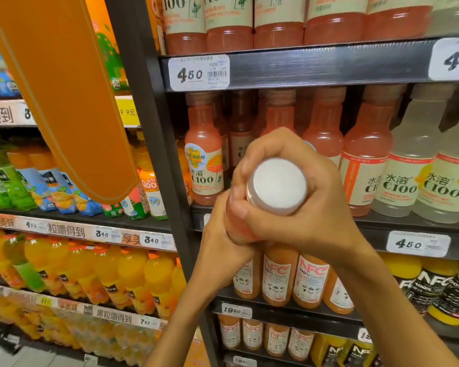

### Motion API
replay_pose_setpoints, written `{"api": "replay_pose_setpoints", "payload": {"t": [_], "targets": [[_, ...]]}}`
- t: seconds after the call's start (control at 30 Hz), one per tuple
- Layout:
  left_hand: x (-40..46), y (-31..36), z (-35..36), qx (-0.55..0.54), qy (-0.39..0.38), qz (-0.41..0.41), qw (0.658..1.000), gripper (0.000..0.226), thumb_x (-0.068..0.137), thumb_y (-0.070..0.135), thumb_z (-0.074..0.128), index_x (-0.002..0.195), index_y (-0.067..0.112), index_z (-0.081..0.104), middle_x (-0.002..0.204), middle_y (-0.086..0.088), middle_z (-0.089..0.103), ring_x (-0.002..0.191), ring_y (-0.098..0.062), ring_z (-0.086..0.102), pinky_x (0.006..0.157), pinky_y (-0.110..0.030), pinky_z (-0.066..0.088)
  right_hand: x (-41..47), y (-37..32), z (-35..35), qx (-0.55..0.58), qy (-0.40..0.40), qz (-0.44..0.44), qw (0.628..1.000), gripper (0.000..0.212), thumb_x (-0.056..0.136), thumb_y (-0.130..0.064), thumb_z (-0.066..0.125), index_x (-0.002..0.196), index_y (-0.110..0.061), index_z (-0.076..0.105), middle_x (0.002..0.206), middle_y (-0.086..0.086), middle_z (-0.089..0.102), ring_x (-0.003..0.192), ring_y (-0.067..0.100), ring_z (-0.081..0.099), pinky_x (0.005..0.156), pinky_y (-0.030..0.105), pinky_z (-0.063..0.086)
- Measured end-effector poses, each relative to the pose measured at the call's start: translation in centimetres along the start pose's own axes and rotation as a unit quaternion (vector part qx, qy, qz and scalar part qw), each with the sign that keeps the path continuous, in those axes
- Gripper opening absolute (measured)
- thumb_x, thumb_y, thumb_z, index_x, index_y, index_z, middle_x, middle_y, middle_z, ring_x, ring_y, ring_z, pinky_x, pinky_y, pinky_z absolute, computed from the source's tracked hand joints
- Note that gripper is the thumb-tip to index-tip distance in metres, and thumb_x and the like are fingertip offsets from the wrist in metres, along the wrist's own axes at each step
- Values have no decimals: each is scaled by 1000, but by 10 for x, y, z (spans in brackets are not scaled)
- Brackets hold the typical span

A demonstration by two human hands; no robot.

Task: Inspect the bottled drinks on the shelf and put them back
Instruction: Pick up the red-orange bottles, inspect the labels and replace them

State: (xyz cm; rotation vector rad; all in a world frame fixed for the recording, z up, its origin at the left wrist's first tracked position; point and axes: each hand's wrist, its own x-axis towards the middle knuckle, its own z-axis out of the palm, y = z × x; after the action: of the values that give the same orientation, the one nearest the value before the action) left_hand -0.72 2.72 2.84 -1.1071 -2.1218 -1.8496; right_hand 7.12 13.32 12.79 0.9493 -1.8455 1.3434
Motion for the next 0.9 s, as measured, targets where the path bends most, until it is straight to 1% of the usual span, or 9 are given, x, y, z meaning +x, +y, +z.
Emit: {"api": "replay_pose_setpoints", "payload": {"t": [0.1,0.17,0.27,0.33,0.47,0.57,0.73,0.8,0.9], "targets": [[-12,-2,-7,-14,-34,-6,999,74,61,23,86,126,32,51,116,14,66,108,-4,63,82,-15,51,9,7,-9,14,22,1,1000,31,77,-9,71,102,-8,53,84,5,66,79,17,66,79,31,50],[-17,-1,-11,-36,-87,-20,995,65,62,25,86,116,43,55,111,13,69,102,-7,67,78,-15,53,13,13,-16,63,14,53,997,33,78,-16,68,107,-11,52,83,6,70,78,21,68,77,32,51],[-20,3,-17,-77,-145,-35,986,60,68,18,81,117,40,56,111,6,69,102,-13,67,79,-18,53,17,20,-21,208,24,118,971,23,80,-17,58,101,-10,53,73,5,69,64,22,66,67,34,53],[-19,5,-20,-91,-163,-46,981,61,70,20,77,121,41,53,116,5,68,108,-14,65,83,-22,52,18,24,-20,233,66,131,961,9,84,-17,58,92,-12,55,66,1,63,56,17,62,62,34,54],[-21,2,-23,-58,-101,-23,993,70,75,35,76,135,40,41,130,11,58,123,-11,55,98,-30,49,17,30,-16,168,181,167,955,9,89,-19,65,90,-14,58,67,2,63,58,18,62,58,33,53],[-21,2,-11,-74,-69,-28,995,61,76,46,73,130,37,45,121,15,63,112,-7,61,83,-19,53,22,32,-12,131,247,235,931,18,86,-28,71,95,-16,60,70,2,67,63,16,65,62,33,54],[-28,1,6,-182,-25,-116,976,73,70,74,60,123,24,54,113,7,70,105,-14,66,81,-23,54,29,37,-21,188,124,319,921,25,89,-39,63,103,-18,65,87,5,75,78,16,71,63,27,55],[-31,-1,4,-272,-48,-172,946,87,68,78,60,126,15,57,114,-7,70,106,-25,66,86,-37,55,31,41,-27,222,91,313,919,29,90,-40,57,107,-18,66,94,6,74,85,18,71,69,29,56],[-32,2,5,-388,-105,-202,893,90,72,74,61,131,7,54,110,-17,68,99,-30,65,88,-44,51,32,45,-23,314,32,318,894,44,94,-48,42,117,-13,58,98,9,72,88,22,70,79,37,56]]}}
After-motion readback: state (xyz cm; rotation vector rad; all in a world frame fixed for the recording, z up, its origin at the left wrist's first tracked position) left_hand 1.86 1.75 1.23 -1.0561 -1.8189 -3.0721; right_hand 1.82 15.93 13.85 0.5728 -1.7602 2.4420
